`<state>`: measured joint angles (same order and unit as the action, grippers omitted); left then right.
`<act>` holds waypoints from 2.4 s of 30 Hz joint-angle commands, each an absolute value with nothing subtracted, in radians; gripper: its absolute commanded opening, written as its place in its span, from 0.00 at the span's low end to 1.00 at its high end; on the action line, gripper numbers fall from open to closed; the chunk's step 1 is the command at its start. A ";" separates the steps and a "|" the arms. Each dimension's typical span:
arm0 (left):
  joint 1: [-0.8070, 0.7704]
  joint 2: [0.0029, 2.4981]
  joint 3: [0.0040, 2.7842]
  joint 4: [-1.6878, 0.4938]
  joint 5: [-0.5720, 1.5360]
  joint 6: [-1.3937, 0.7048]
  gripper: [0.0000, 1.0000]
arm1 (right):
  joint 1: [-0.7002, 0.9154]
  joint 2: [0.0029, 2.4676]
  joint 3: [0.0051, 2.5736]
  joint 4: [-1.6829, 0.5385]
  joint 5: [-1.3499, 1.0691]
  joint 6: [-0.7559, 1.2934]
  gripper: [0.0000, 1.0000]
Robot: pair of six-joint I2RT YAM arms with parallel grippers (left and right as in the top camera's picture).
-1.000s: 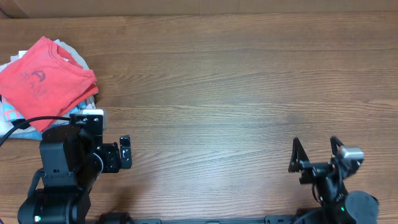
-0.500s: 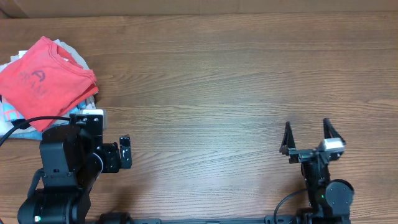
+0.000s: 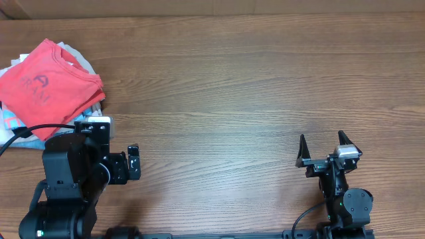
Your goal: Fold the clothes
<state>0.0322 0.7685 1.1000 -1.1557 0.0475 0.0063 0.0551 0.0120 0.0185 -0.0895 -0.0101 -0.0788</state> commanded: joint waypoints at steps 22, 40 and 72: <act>0.023 0.760 1.095 -1.155 0.041 0.004 1.00 | 0.061 0.003 0.008 -0.084 -0.001 -0.083 1.00; 0.018 0.401 0.755 -0.986 0.041 0.004 1.00 | 0.061 0.003 0.008 -0.084 -0.001 -0.083 1.00; 0.012 0.012 0.006 -0.068 0.080 0.082 1.00 | 0.061 0.003 0.008 -0.084 -0.001 -0.083 1.00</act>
